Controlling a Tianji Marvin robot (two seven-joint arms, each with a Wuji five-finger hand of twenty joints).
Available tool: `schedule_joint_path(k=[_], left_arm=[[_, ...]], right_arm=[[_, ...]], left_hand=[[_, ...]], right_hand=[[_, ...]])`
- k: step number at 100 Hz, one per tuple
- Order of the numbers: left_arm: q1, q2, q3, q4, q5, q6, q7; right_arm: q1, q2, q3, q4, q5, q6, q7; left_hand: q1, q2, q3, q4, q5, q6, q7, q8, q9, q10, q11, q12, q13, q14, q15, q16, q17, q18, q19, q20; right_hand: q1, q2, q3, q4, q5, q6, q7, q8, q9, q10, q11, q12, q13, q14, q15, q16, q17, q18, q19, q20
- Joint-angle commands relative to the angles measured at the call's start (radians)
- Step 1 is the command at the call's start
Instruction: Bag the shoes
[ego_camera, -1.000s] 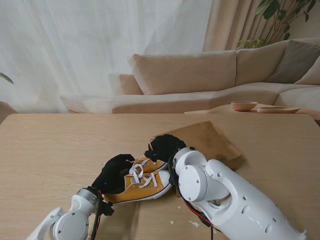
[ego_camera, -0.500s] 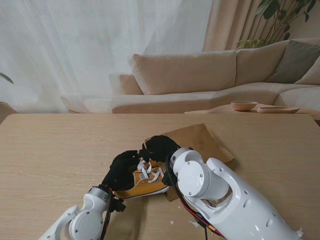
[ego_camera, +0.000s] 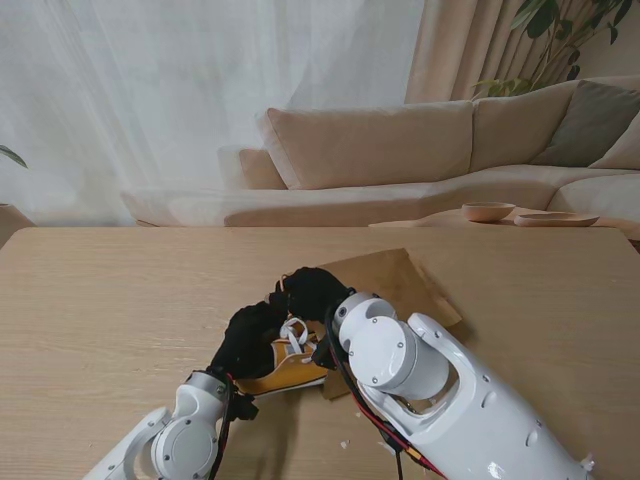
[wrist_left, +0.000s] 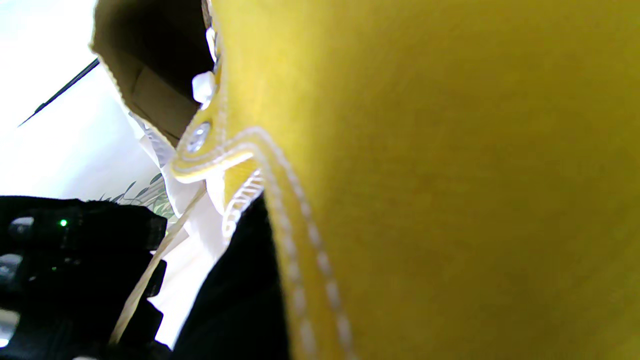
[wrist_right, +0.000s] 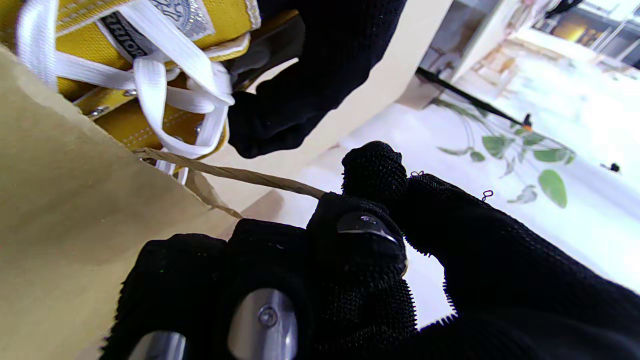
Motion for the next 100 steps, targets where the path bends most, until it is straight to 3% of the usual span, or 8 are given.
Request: schedule_joint_path(k=[1, 16, 27, 45, 75, 100], left_arm=[[-0.007, -0.012, 0.006, -0.019, 0.0, 0.0, -0.004], [-0.018, -0.017, 0.025, -0.002, 0.01, 0.006, 0.019], [-0.027, -0.021, 0.037, 0.01, 0.012, 0.008, 0.033], [-0.046, -0.03, 0.064, 0.031, 0.008, 0.017, 0.057], [-0.064, -0.042, 0.101, 0.039, -0.014, 0.044, 0.077], [-0.07, -0.034, 0.105, 0.036, -0.022, 0.033, 0.037]], right_arm=[[-0.003, -0.014, -0.004, -0.004, 0.007, 0.001, 0.009], [-0.003, -0.018, -0.006, -0.008, 0.013, -0.003, -0.003], [-0.002, -0.019, -0.009, -0.01, 0.016, -0.009, -0.003], [-0.002, -0.021, -0.01, -0.009, 0.033, -0.023, -0.004], [-0.003, -0.024, -0.006, -0.011, 0.082, -0.056, -0.003], [0.0, -0.018, -0.009, -0.012, 0.088, -0.082, 0.018]], left_hand=[[0.105, 0.125, 0.129, 0.025, 0.077, -0.088, 0.197, 0.056, 0.061, 0.017, 0.079, 0.066, 0.011, 0.013, 0.064, 0.056, -0.003, 0.001, 0.045, 0.041], [0.105, 0.125, 0.13, 0.024, 0.075, -0.089, 0.203, 0.055, 0.087, 0.014, 0.088, 0.064, 0.018, 0.024, 0.129, 0.063, 0.005, 0.011, 0.175, 0.117], [0.105, 0.124, 0.131, 0.024, 0.073, -0.088, 0.207, 0.051, 0.113, 0.012, 0.111, 0.059, 0.019, 0.032, 0.203, 0.024, 0.015, 0.018, 0.304, 0.174], [0.105, 0.129, 0.13, 0.024, 0.063, -0.088, 0.213, 0.052, 0.145, 0.024, 0.164, 0.059, 0.014, 0.043, 0.267, -0.029, 0.022, 0.029, 0.37, 0.1], [0.105, 0.136, 0.123, 0.025, 0.056, -0.093, 0.22, 0.053, 0.134, 0.031, 0.168, 0.061, 0.012, 0.042, 0.276, -0.034, 0.02, 0.03, 0.372, 0.077], [0.105, 0.132, 0.129, 0.026, 0.061, -0.088, 0.219, 0.048, 0.155, 0.025, 0.167, 0.056, 0.014, 0.048, 0.276, -0.042, 0.029, 0.036, 0.402, 0.076]], right_hand=[[0.028, -0.02, 0.035, 0.041, 0.057, 0.097, 0.03, -0.006, 0.073, -0.053, 0.053, -0.007, 0.043, 0.029, 0.117, 0.017, 0.057, -0.154, 0.202, 0.025], [0.028, -0.021, 0.035, 0.041, 0.058, 0.098, 0.031, -0.008, 0.073, -0.054, 0.055, -0.008, 0.043, 0.029, 0.117, 0.017, 0.057, -0.155, 0.202, 0.026], [0.027, -0.021, 0.036, 0.042, 0.059, 0.098, 0.032, -0.009, 0.072, -0.055, 0.057, -0.009, 0.042, 0.029, 0.119, 0.019, 0.057, -0.155, 0.202, 0.028], [0.027, -0.022, 0.037, 0.043, 0.06, 0.098, 0.033, -0.01, 0.072, -0.055, 0.059, -0.01, 0.043, 0.027, 0.119, 0.02, 0.057, -0.158, 0.202, 0.029], [0.026, -0.02, 0.035, 0.044, 0.06, 0.097, 0.033, -0.011, 0.072, -0.055, 0.061, -0.01, 0.043, 0.027, 0.119, 0.022, 0.057, -0.16, 0.202, 0.03], [0.017, -0.016, 0.028, 0.048, 0.058, 0.078, 0.033, -0.008, 0.071, -0.063, 0.067, -0.006, 0.043, 0.015, 0.119, 0.026, 0.058, -0.179, 0.202, 0.021]])
